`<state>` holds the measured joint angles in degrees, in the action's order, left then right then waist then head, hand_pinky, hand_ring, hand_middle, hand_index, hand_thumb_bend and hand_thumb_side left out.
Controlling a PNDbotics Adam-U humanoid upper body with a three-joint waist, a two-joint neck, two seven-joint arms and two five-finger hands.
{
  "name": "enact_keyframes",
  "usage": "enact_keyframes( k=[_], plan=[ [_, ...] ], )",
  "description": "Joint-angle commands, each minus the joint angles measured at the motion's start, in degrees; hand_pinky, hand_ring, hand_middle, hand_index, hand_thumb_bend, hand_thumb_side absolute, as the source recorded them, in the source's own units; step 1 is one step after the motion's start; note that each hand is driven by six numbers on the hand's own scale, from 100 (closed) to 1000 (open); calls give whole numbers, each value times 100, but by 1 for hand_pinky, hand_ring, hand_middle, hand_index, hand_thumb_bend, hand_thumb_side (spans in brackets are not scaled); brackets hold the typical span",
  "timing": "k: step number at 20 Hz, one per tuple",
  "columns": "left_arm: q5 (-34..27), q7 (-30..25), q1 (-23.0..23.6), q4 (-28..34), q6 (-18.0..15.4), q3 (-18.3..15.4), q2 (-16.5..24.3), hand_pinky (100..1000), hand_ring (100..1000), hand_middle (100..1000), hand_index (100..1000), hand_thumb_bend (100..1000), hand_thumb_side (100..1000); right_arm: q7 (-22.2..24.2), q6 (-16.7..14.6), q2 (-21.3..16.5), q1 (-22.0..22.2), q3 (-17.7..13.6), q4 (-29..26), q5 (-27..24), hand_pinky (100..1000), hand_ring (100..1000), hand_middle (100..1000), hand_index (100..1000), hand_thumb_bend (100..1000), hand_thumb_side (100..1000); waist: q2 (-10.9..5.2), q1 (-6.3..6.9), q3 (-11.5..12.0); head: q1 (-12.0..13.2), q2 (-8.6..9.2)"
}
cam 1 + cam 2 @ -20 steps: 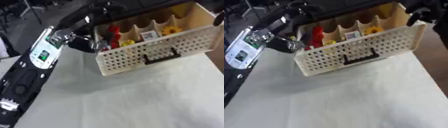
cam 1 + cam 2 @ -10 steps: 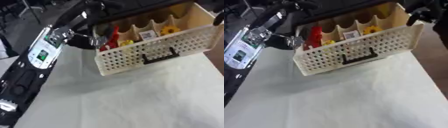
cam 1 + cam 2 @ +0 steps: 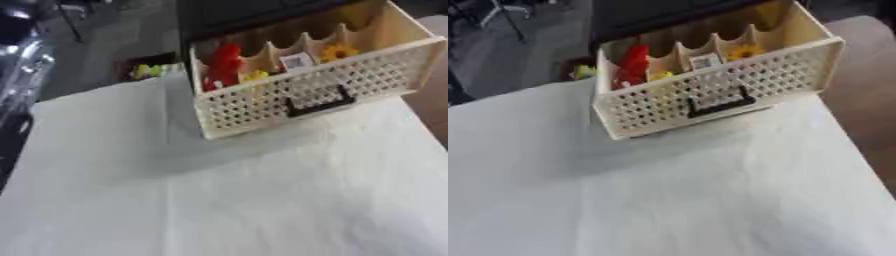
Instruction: Pick up objects from table and place into drawer.
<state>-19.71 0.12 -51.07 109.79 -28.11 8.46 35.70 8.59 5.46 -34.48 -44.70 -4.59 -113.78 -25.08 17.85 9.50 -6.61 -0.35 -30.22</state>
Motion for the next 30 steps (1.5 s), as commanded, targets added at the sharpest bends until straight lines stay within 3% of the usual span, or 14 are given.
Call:
enact_keyframes(
  k=[1,7,16,24,30],
  plan=[
    [-754,-80,372,455,28,-209,329,524,687,671,804,100,595,230,-455,-460,-149,159,-81,135,577,681,313,578,100,1000,-190,-142,24,-27,-153],
    [-1681,-882,1508,480,473,-554,-45,527,676,660,787,100,662,1201,-1222,-1044,-126,487,-81,619,649,759,432,650,100,1000,-423,-514,111,3,-363],
    [-1519,-1965,2937,481,1116,-813,-853,494,648,639,763,100,772,3180,-2258,-1802,-75,1186,385,610,666,828,500,711,107,1000,-632,-912,296,12,-548],
    [-1247,-2508,3452,481,1468,-780,-1302,488,638,629,750,100,810,4250,-2396,-1940,-90,1735,909,346,670,873,548,761,121,1000,-762,-1147,403,-17,-689],
    [-1084,-2727,3676,481,1554,-737,-1526,473,621,617,741,100,811,4337,-2212,-2064,67,2253,993,377,672,898,570,768,126,1000,-817,-1248,467,-49,-794]
  ],
)
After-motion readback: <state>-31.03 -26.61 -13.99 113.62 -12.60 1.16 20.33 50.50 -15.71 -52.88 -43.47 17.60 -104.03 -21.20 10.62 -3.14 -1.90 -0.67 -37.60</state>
